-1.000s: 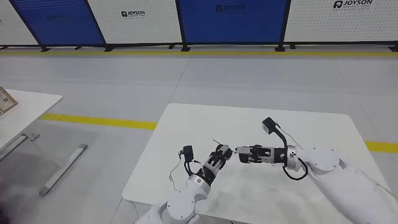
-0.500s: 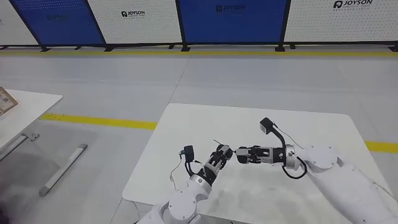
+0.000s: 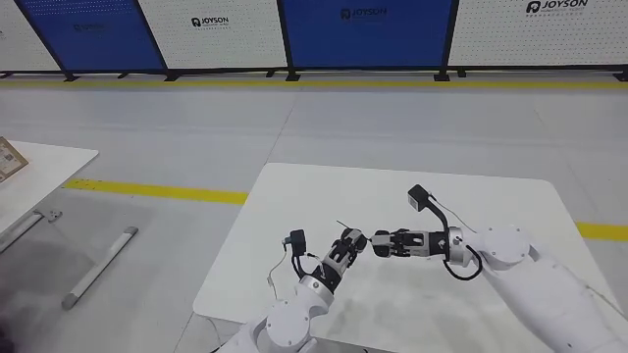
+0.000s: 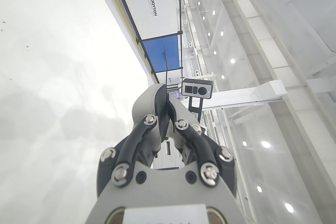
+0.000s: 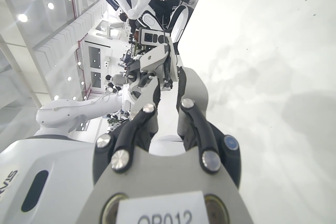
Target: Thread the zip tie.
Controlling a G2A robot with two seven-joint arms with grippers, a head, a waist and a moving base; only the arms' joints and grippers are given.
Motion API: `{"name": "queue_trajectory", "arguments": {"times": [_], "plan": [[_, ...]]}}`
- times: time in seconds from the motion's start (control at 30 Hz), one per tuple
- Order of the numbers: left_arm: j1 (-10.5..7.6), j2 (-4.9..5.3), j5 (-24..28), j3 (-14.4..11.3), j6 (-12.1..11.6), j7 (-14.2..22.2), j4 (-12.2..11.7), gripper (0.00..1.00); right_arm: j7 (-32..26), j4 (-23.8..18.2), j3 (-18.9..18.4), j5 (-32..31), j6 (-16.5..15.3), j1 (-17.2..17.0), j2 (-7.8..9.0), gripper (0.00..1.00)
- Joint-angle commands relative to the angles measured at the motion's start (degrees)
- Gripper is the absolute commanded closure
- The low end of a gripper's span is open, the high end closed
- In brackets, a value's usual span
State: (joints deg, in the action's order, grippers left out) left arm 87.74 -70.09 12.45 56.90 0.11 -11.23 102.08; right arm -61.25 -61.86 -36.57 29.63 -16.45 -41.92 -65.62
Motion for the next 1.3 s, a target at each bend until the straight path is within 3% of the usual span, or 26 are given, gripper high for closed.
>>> {"name": "queue_trajectory", "arguments": {"times": [0.0, 0.2, 0.23, 0.47, 0.5, 0.6, 0.7, 0.77, 0.8, 0.83, 0.97, 1.1, 1.27], "plan": [[0.07, -0.06, -0.2, 0.1, 0.0, 0.0, 0.0, 1.0, -0.1, 0.1, -0.2, -0.1, 0.1, -0.1, -0.11, 0.86], [0.35, -0.25, -0.9, 0.1, 0.1, 0.1, 0.1, 1.0, -0.6, 0.3, -1.0, -0.7, 0.5, -0.4, -0.5, 0.94], [0.33, -0.29, -1.0, 0.1, 0.1, 0.1, 0.0, 1.0, -0.7, 0.4, -1.1, -0.8, 0.6, -0.4, -0.57, 1.0], [0.38, -0.57, -1.0, 0.2, 0.3, 0.0, -0.1, 1.0, -1.0, 0.6, -1.9, -1.7, 0.9, -0.6, -0.98, 1.0], [0.39, -0.6, -1.0, 0.2, 0.5, 0.0, -0.1, 0.66, -1.1, 0.5, -2.0, -1.8, 0.9, -0.7, -1.02, 1.0], [0.43, -0.67, -1.4, 0.3, 0.7, 0.2, 0.0, 0.42, -1.2, 0.5, -2.4, -2.2, 1.0, -0.8, -1.13, 1.0], [0.57, -0.73, -1.8, 0.4, 0.6, 0.5, 0.0, 0.38, -1.6, 0.4, -2.8, -2.4, 1.0, -1.0, -1.23, 1.0], [0.68, -0.78, -2.0, 0.5, 0.5, 0.6, 0.0, 0.13, -1.8, 0.4, -3.1, -2.6, 1.1, -1.1, -1.31, 1.0], [0.71, -0.8, -2.1, 0.5, 0.5, 0.5, 0.0, 0.05, -2.0, 0.4, -3.2, -2.6, 1.1, -1.2, -1.34, 1.0], [0.76, -0.83, -2.1, 0.5, 0.4, 0.5, 0.1, 0.01, -2.1, 0.4, -3.4, -2.6, 1.1, -1.2, -1.36, 1.0], [0.99, -0.9, -2.1, 0.9, -0.9, 0.8, 0.1, 0.05, -5.1, 0.7, -4.2, -0.4, 0.8, -1.5, -1.45, 1.0], [1.66, -0.81, -0.5, 1.8, -4.5, 3.4, -0.7, 0.0, -8.4, 2.6, -5.2, 2.7, 0.3, -1.4, -1.71, 1.0], [1.66, -0.81, -0.5, 1.8, -4.5, 3.4, -0.7, 0.0, -8.4, 2.9, -5.3, 2.7, 0.3, -1.4, -1.75, 1.0]]}}
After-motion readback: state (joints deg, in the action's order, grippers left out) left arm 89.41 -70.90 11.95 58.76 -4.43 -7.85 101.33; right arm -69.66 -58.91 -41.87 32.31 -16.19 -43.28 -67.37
